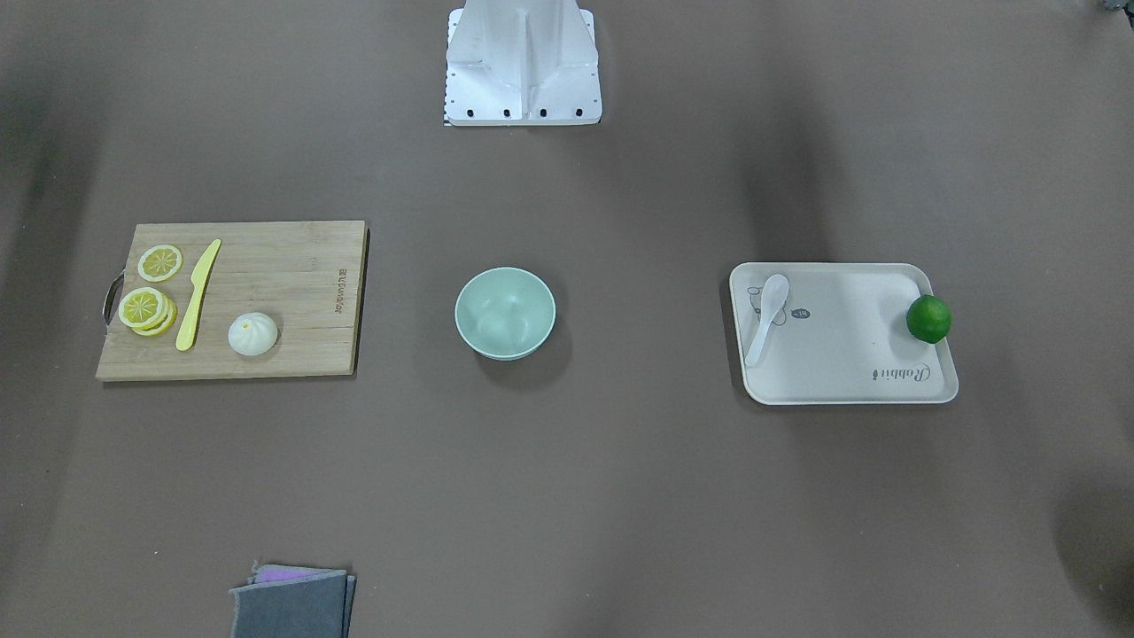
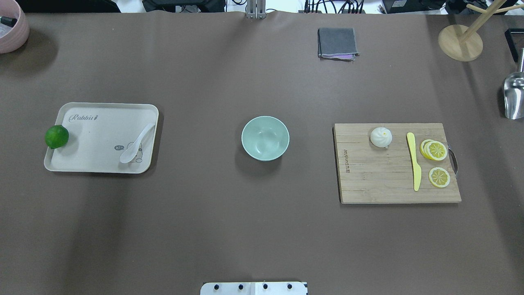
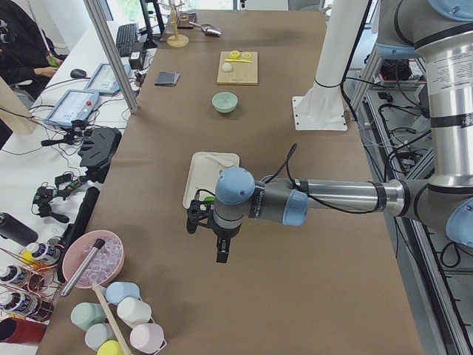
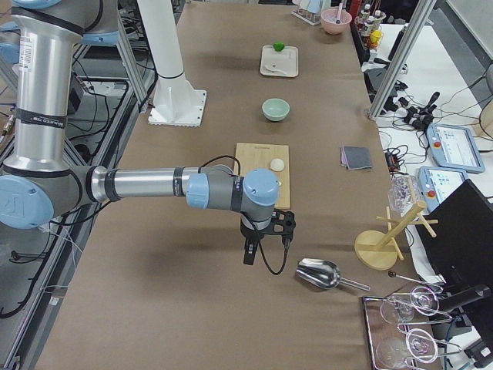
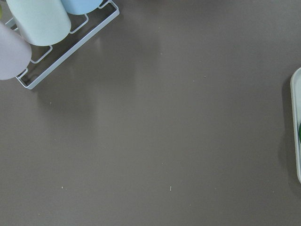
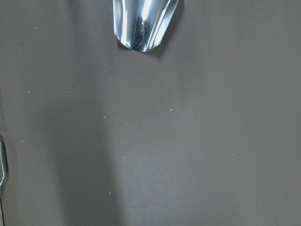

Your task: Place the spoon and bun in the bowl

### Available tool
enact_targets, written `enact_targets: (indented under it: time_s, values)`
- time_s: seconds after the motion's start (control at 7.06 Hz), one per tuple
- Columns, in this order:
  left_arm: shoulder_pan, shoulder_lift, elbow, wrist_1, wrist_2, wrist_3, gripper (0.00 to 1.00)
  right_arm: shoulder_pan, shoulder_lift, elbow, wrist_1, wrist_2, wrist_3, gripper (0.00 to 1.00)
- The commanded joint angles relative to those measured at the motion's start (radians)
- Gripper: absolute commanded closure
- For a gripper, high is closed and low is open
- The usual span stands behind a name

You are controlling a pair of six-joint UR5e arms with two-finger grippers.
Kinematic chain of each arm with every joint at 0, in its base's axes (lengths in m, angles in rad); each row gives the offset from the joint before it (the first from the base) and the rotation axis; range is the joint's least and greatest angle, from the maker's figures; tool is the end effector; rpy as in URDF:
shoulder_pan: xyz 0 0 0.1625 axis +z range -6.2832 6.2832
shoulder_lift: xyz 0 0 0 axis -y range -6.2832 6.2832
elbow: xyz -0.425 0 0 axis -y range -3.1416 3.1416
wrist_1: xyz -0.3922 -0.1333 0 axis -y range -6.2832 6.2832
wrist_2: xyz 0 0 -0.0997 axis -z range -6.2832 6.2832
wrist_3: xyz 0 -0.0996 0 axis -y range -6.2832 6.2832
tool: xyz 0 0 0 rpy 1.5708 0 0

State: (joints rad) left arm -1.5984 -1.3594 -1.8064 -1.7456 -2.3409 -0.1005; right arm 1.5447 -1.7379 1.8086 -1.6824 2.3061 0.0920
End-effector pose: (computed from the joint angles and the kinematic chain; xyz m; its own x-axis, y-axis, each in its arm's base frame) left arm -0.0754 -0.4129 0.6189 0.7150 0.0189 -0.6989 0.0993 0.9868 0.1282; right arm 0.0556 -0.4187 0.6318 0.7413 0.0998 0.6637 -0.0422 0.9939 -0.1023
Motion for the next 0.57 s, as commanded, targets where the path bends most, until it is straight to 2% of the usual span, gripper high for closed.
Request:
enact_targets:
  time_s: [0.0, 0.43]
  values:
    - [0.002, -0.001, 0.004, 0.003, -0.006, -0.001, 0.02, 0.0, 0.003, -0.002, 0.001, -0.002, 0.0, 0.0]
    - [0.002, -0.004, 0.005, 0.005, 0.002, -0.001, 0.02, 0.0, -0.003, 0.0, 0.006, 0.001, 0.0, 0.0]
